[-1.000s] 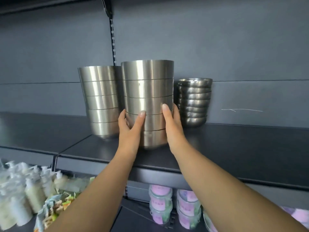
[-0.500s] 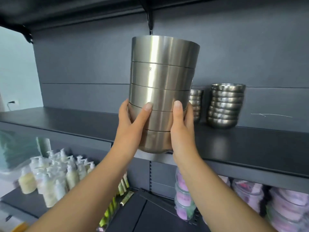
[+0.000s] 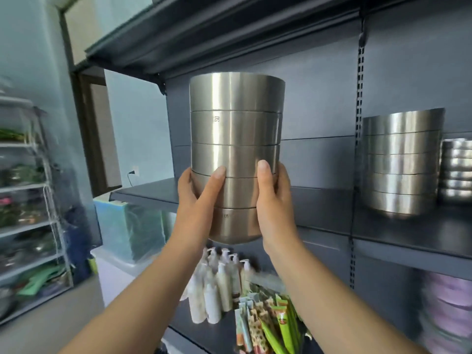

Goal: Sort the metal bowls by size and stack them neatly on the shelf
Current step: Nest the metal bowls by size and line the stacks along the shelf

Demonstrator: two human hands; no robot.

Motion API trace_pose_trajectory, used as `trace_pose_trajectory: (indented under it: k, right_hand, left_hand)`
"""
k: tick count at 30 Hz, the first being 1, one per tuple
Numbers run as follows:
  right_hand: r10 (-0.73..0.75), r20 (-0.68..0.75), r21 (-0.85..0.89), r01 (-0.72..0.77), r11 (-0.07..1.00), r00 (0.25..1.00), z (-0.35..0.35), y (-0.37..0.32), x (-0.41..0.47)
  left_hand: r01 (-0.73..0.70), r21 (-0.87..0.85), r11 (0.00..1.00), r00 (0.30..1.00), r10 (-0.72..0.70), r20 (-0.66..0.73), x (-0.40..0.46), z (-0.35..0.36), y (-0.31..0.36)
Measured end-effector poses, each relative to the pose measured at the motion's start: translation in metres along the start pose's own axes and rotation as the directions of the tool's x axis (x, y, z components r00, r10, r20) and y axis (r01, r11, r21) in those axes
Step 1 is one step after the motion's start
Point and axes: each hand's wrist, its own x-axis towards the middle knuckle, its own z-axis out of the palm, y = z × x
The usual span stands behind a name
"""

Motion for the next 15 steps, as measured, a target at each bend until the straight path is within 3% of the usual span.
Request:
trace_pose_trajectory:
  k: [9,15]
  right_hand:
    - [-0.035,0.137,0.033,0.031,0.999,0.99,0.146,0.074,0.066]
    - [-0.011,0.13,0.0,0.011,1.0,0.991,0.225,0.131,0.147]
  left_hand:
    - [0.015,0.061,0.998,0.986,-0.005,-0.166,0.109,-0.117,-0.041]
    - [-0.022,0.132,0.991,0.985,0.044,-0.168,0.215,-0.162,-0.086]
